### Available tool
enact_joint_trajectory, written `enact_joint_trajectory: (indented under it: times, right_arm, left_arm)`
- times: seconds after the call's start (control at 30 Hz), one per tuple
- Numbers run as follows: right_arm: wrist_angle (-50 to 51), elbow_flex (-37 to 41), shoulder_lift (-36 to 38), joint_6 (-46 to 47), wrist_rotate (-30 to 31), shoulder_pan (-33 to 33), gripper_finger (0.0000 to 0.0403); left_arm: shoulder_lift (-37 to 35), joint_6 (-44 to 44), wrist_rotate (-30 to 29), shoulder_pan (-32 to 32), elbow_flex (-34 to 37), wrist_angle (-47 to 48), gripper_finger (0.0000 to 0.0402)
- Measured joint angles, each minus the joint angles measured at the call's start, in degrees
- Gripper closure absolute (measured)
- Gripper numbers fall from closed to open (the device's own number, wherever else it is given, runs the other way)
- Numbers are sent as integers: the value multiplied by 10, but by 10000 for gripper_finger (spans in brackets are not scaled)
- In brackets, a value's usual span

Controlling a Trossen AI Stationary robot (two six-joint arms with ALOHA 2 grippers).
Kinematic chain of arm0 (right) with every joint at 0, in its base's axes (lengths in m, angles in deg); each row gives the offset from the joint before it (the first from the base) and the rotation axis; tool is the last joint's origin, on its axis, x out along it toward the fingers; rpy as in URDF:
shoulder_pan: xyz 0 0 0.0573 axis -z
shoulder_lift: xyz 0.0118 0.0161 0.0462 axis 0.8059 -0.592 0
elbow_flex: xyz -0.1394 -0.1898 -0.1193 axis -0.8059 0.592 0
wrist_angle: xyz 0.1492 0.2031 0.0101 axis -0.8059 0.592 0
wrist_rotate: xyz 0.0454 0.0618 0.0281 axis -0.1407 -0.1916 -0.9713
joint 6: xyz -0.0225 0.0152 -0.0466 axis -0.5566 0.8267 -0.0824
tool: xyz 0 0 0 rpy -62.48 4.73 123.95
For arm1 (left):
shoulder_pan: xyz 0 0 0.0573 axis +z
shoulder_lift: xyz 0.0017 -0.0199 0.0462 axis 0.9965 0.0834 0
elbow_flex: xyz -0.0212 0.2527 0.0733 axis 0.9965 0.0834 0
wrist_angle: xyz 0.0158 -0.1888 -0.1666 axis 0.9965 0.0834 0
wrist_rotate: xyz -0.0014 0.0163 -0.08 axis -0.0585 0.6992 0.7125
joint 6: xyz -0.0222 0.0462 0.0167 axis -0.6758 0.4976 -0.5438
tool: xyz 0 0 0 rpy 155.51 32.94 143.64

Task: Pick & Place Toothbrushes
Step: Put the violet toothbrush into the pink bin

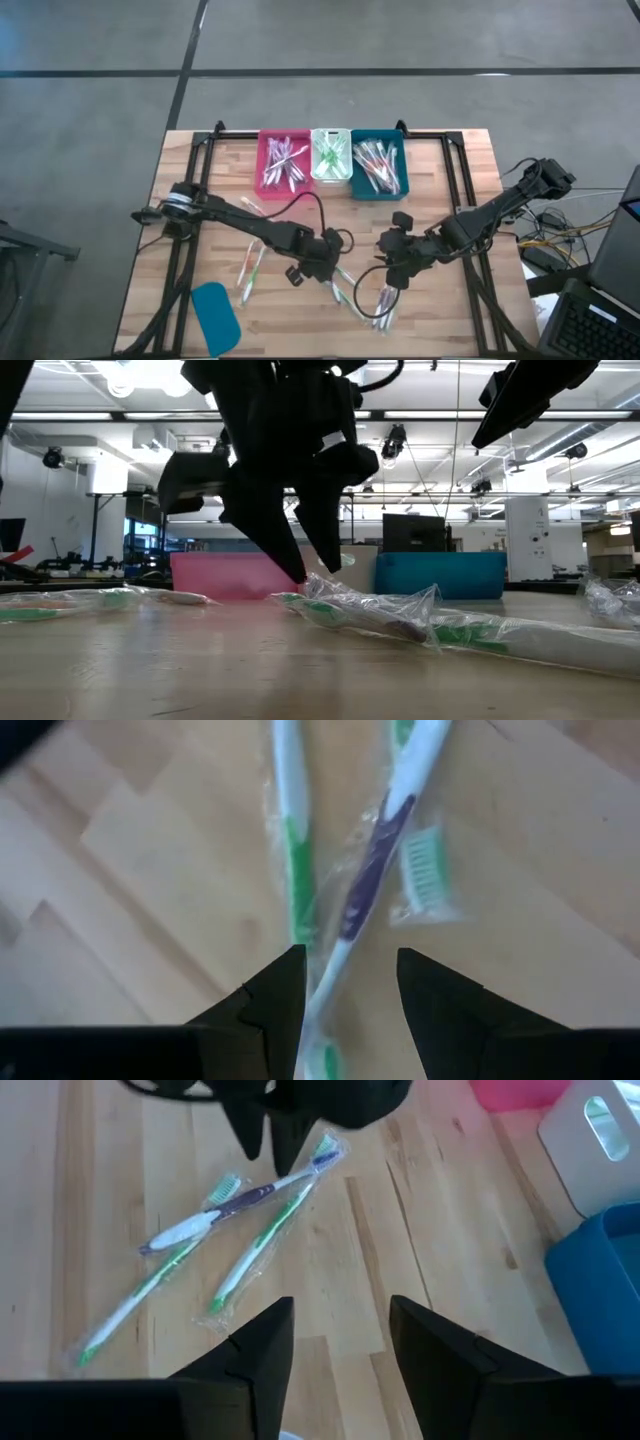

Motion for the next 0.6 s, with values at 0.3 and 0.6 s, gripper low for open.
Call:
enact_joint_trajectory:
  times: [0.3,0.6]
  right_arm:
    - [-1,1,0,0,0,0,274]
    - [-1,1,0,0,0,0,298]
  left_arm:
    - [44,19,-51,-10,-6,-4,239]
    - [52,28,-63,-13,-10,7,266]
